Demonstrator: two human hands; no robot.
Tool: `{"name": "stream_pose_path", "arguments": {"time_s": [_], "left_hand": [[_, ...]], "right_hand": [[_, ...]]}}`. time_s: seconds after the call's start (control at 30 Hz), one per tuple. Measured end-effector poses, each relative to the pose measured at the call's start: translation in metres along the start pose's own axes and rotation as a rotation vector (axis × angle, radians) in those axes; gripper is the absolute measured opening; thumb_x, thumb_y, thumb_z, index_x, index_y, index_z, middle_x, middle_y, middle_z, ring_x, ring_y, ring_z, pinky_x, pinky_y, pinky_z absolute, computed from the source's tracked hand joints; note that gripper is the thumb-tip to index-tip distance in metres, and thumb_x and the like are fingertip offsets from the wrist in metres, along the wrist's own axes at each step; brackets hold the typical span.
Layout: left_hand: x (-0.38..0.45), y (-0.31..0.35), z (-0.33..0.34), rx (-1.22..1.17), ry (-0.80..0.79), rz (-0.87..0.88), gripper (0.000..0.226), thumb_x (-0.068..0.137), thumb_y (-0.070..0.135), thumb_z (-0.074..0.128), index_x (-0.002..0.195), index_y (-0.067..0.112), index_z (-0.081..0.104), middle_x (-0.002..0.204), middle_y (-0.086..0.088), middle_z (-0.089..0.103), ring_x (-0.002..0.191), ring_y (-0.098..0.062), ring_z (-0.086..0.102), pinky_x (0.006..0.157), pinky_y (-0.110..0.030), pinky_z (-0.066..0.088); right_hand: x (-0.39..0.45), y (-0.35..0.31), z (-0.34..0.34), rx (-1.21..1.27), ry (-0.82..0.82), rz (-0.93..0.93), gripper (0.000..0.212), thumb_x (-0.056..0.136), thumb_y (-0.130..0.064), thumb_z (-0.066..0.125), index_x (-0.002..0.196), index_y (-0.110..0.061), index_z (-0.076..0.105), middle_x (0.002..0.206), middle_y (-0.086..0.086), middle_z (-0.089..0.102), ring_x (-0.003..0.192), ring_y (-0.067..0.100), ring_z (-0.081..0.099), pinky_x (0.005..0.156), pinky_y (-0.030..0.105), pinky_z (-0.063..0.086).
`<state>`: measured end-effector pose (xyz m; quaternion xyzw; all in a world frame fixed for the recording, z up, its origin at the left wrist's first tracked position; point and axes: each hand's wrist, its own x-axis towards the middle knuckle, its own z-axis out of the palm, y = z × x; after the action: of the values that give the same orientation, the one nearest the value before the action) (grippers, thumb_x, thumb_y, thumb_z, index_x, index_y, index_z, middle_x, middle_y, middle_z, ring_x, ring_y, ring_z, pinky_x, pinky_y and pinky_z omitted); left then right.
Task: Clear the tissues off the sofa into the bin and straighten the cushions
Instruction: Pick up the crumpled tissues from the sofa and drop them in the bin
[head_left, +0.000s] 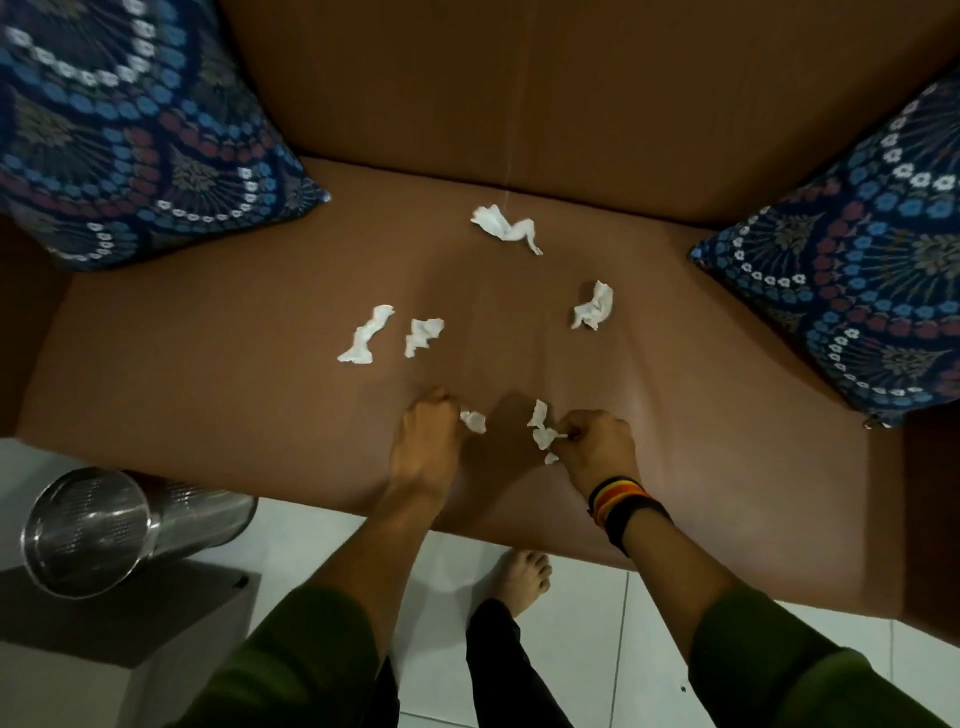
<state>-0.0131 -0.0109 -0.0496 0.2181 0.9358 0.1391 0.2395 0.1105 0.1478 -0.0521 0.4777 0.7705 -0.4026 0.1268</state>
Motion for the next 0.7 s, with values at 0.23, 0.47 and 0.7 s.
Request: {"name": "stream_pose_path", "arguments": {"time_s": [0.23, 0.47, 0.7], "left_hand": [[-0.083, -0.141, -0.078, -0.204, 0.093, -0.273, 0.018, 0.098, 0.009, 0.060, 0.105, 0.018, 0.074, 0.100, -0.003, 0.075, 0.084, -0.019, 0.071, 0.081, -0.030, 0.060], [-0.116, -0.311, -0.126, -0.395, 0.311, -0.631, 0.021, 0.096, 0.017, 0.063, 0.110, 0.014, 0.078, 0.102, -0.016, 0.078, 0.089, -0.031, 0.070, 0.077, -0.034, 0.049], [-0.115, -0.445, -0.128, -0.498, 0.387, -0.797, 0.029, 0.102, 0.009, 0.053, 0.116, 0.012, 0.078, 0.114, -0.018, 0.077, 0.106, -0.035, 0.072, 0.096, -0.043, 0.059]], "right_hand": [[-0.059, -0.112, 0.077, 0.011, -0.117, -0.185, 0.005, 0.079, -0.008, 0.077, 0.076, -0.005, 0.076, 0.075, 0.014, 0.073, 0.074, 0.033, 0.070, 0.072, 0.042, 0.060], [-0.111, -0.220, 0.237, 0.070, -0.312, -0.277, 0.034, 0.074, 0.001, 0.073, 0.060, -0.030, 0.075, 0.066, -0.004, 0.070, 0.071, 0.018, 0.068, 0.080, 0.043, 0.062], [-0.150, -0.296, 0.390, 0.009, -0.473, -0.271, 0.020, 0.087, -0.003, 0.070, 0.105, -0.006, 0.078, 0.098, 0.010, 0.078, 0.085, 0.025, 0.076, 0.091, 0.041, 0.061]]}}
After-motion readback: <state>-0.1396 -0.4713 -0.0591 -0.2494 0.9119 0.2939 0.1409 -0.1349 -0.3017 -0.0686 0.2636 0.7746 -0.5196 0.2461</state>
